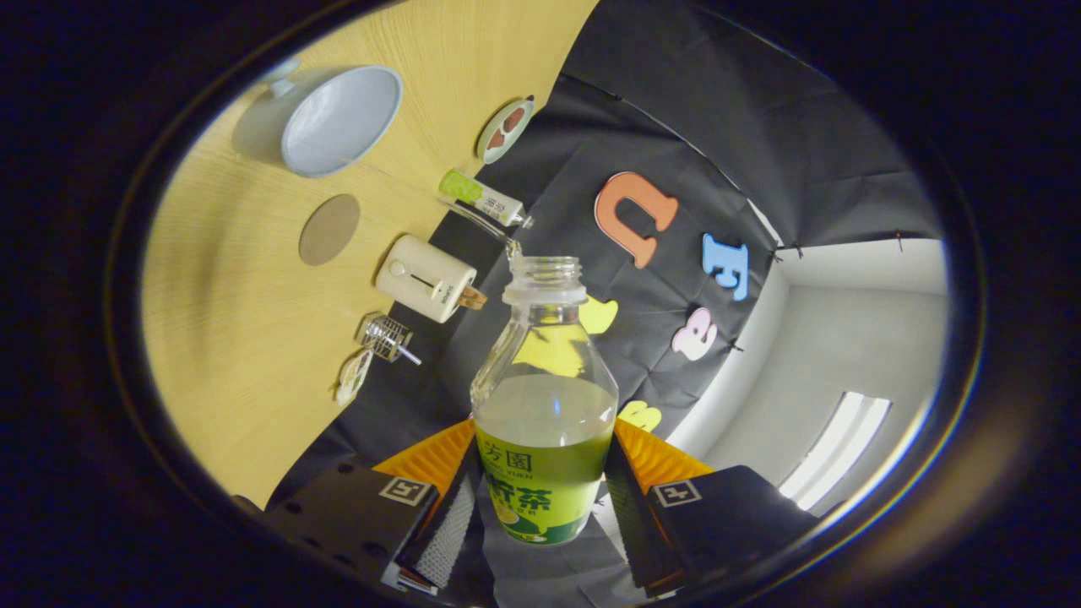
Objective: Take the bottle from table, then pour the juice into the cup, finally place the bottle on the coaster
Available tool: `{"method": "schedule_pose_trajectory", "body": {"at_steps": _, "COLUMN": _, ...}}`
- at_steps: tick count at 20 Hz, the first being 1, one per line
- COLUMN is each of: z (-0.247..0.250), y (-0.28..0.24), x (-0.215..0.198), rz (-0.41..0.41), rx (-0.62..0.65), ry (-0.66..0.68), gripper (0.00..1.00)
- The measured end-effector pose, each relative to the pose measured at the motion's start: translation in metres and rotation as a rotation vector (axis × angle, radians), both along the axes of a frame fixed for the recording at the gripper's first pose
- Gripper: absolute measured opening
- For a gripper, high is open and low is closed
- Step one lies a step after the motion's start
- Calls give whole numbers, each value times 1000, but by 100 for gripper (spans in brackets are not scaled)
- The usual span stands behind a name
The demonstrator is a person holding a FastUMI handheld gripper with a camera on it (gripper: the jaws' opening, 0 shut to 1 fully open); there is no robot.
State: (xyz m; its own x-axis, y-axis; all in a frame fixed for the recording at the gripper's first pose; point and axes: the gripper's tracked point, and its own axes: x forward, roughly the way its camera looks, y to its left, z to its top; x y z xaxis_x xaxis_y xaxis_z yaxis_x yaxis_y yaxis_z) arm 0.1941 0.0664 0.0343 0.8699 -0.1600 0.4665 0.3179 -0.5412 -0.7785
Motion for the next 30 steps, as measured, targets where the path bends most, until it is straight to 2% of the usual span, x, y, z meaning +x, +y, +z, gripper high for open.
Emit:
{"method": "schedule_pose_trajectory", "body": {"at_steps": 8, "z": 6, "y": 18, "x": -9, "rz": -12, "rx": -103, "ry": -26, "gripper": 81}}
{"method": "schedule_pose_trajectory", "body": {"at_steps": 14, "z": 2, "y": 31, "x": -10, "rz": -2, "rx": -121, "ry": -32, "gripper": 80}}
{"method": "schedule_pose_trajectory", "body": {"at_steps": 24, "z": -13, "y": 27, "x": -5, "rz": -13, "rx": -110, "ry": -10, "gripper": 80}}
{"method": "schedule_pose_trajectory", "body": {"at_steps": 30, "z": -14, "y": 18, "x": -4, "rz": 11, "rx": -23, "ry": -14, "gripper": 80}}
